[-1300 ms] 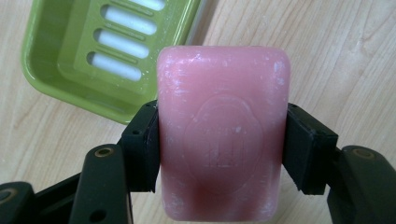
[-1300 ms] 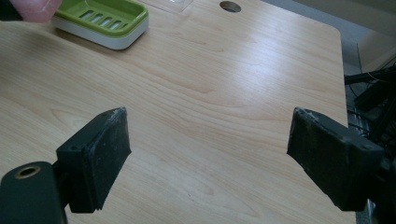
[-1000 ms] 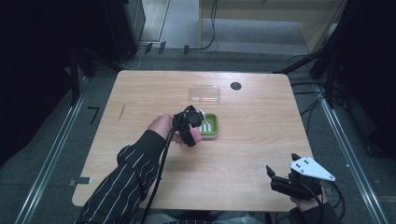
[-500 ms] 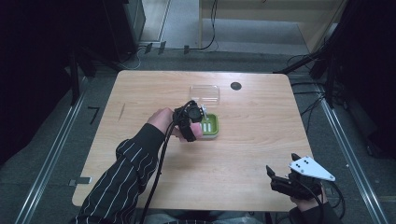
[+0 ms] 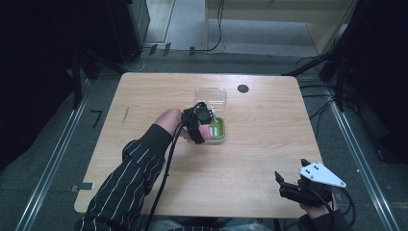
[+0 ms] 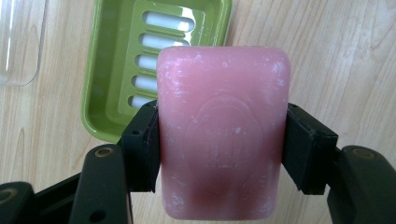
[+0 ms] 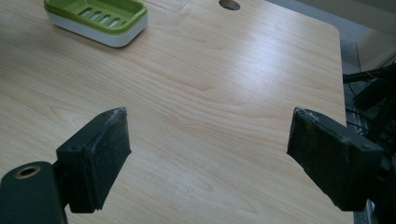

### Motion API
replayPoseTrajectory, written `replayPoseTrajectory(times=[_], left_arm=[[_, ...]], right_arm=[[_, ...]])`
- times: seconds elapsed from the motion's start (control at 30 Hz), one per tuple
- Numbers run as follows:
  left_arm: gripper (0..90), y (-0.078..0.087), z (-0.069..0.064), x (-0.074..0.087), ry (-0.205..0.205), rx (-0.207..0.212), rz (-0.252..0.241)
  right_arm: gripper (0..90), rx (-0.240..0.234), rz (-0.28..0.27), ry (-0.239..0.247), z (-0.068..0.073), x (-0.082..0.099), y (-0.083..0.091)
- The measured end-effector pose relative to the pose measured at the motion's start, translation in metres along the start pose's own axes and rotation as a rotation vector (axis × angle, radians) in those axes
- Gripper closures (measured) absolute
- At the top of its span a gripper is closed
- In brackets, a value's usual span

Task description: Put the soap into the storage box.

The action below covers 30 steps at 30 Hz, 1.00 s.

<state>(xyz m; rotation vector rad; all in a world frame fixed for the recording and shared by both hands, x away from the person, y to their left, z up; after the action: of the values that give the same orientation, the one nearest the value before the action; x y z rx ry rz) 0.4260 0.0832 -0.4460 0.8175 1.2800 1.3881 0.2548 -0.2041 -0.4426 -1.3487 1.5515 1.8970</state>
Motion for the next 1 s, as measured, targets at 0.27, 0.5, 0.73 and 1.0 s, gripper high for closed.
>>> replayPoseTrajectory(times=[0.27, 0.5, 0.73, 1.0], left_arm=[[38.5, -0.004, 0.004, -0.004, -0.010, 0.003, 0.004], [38.5, -0.007, 0.008, -0.005, -0.026, 0.002, -0.010], [38.5, -0.010, 0.012, -0.005, -0.030, 0.000, -0.008], [38.5, -0.012, 0.014, -0.008, -0.040, 0.006, -0.008]], right_arm=[[13.5, 0.009, 0.005, -0.002, -0.002, 0.003, 0.003], [13.5, 0.016, 0.008, -0.008, -0.002, 0.004, 0.004], [13.5, 0.018, 0.012, -0.002, -0.002, 0.005, 0.005], [13.4, 0.027, 0.015, -0.012, -0.004, 0.008, 0.008]])
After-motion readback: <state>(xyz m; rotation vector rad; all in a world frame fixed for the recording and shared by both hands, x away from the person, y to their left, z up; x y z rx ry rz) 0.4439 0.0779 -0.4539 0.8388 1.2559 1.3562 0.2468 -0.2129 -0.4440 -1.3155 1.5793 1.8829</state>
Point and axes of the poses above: each handheld gripper's, and its own axes: y roughly backward along the jaws, x roughly out of its underside, z roughly to its left, the point moved 6 cm from there along -y, roughly forward along the jaws, and after that the axes turned 6 degrees about -x, right-handed, at the moved point
